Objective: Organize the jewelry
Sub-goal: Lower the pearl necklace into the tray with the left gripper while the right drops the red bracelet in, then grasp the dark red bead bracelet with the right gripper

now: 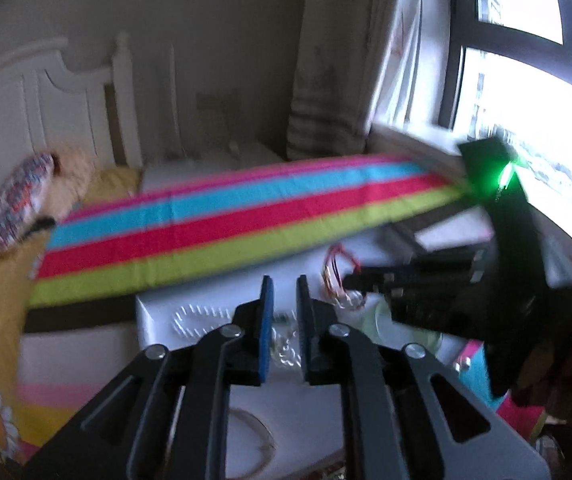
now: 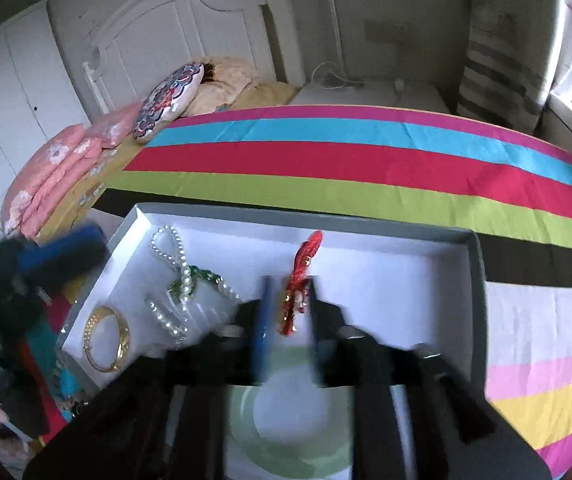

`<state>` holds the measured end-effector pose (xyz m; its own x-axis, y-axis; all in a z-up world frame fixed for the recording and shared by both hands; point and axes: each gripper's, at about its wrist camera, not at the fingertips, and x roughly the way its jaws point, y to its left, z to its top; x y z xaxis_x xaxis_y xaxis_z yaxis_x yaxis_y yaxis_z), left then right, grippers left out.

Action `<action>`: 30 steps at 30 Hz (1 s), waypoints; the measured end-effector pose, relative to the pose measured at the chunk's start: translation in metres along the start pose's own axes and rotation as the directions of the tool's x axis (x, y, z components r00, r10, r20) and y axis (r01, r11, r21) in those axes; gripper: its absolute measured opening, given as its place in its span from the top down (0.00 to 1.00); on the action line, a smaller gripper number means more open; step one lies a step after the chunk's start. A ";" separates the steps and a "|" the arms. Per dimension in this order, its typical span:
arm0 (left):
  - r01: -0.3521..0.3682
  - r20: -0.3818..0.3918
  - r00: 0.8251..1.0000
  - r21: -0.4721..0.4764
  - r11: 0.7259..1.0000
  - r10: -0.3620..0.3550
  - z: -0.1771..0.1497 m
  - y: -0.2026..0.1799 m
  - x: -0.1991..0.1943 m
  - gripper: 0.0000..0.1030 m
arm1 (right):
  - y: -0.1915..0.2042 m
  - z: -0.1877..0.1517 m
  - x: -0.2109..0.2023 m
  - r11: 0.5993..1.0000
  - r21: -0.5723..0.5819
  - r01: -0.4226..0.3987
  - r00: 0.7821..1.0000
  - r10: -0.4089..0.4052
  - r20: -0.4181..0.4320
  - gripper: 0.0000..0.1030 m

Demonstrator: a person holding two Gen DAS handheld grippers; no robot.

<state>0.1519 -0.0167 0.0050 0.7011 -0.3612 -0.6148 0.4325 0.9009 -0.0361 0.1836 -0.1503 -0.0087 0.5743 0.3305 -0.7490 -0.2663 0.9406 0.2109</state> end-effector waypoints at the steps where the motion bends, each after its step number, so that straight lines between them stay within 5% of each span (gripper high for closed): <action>1: 0.011 -0.021 1.000 -0.006 1.000 -0.011 -0.005 -0.001 0.004 0.78 | -0.002 -0.002 -0.002 1.000 0.002 0.003 1.000 -0.003 0.007 0.36; 3: 0.021 -0.060 0.998 -0.017 1.000 -0.022 -0.013 -0.001 0.013 0.49 | -0.004 -0.006 -0.008 1.000 0.001 0.000 0.999 0.000 0.033 0.27; 8: -0.045 -0.063 0.997 -0.019 0.999 0.044 -0.020 0.002 0.009 0.23 | -0.005 -0.010 -0.025 1.000 -0.010 0.019 0.998 -0.018 0.068 0.27; 12: -0.165 0.027 0.985 -0.070 0.984 0.168 -0.022 0.011 -0.026 0.03 | -0.006 -0.017 -0.048 1.000 -0.015 0.028 0.993 -0.026 0.118 0.27; 20: -0.317 0.106 0.938 -0.113 0.942 0.329 -0.050 0.027 -0.086 0.02 | -0.003 -0.041 -0.084 1.000 -0.029 0.008 0.988 -0.004 0.155 0.26; 30: -0.331 0.066 0.938 -0.130 0.935 0.341 -0.118 0.038 -0.108 0.03 | 0.036 -0.103 -0.092 0.983 -0.182 -0.007 0.997 0.020 0.071 0.26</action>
<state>0.0256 0.0847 -0.0227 0.8426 -0.0470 -0.5364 0.0981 0.9929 0.0671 0.0412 -0.1545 0.0031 0.6223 0.3543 -0.6980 -0.4071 0.9081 0.0980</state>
